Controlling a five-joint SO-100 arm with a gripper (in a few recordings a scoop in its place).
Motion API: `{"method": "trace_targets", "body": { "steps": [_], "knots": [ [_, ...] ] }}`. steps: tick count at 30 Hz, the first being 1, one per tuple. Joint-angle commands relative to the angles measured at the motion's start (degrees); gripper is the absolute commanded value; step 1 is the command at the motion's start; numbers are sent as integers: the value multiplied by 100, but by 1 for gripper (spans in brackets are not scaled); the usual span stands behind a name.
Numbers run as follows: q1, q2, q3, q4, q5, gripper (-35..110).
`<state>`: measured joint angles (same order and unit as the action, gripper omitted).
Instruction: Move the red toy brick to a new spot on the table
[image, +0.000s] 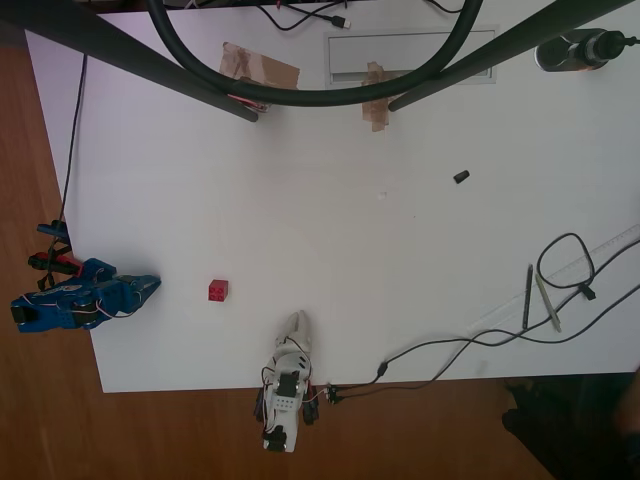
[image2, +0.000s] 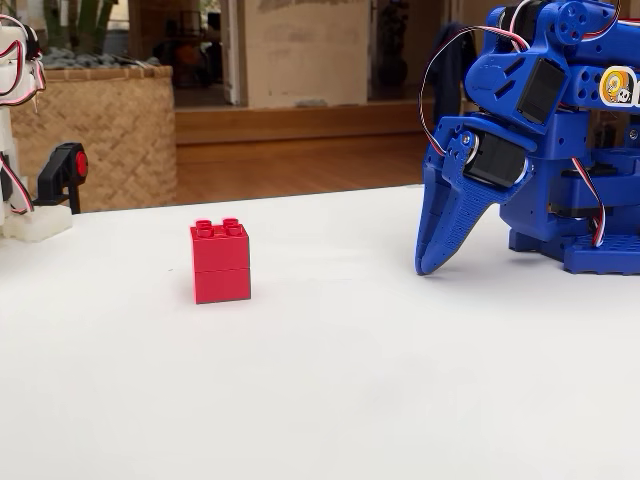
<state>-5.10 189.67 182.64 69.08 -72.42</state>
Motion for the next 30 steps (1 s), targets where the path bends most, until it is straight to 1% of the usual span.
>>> {"method": "trace_targets", "body": {
  "steps": [1,15,30],
  "knots": [
    [-62,176,193,35,18,1],
    [-141,176,193,9,272,0],
    [-149,176,193,0,334,0]
  ]
}}
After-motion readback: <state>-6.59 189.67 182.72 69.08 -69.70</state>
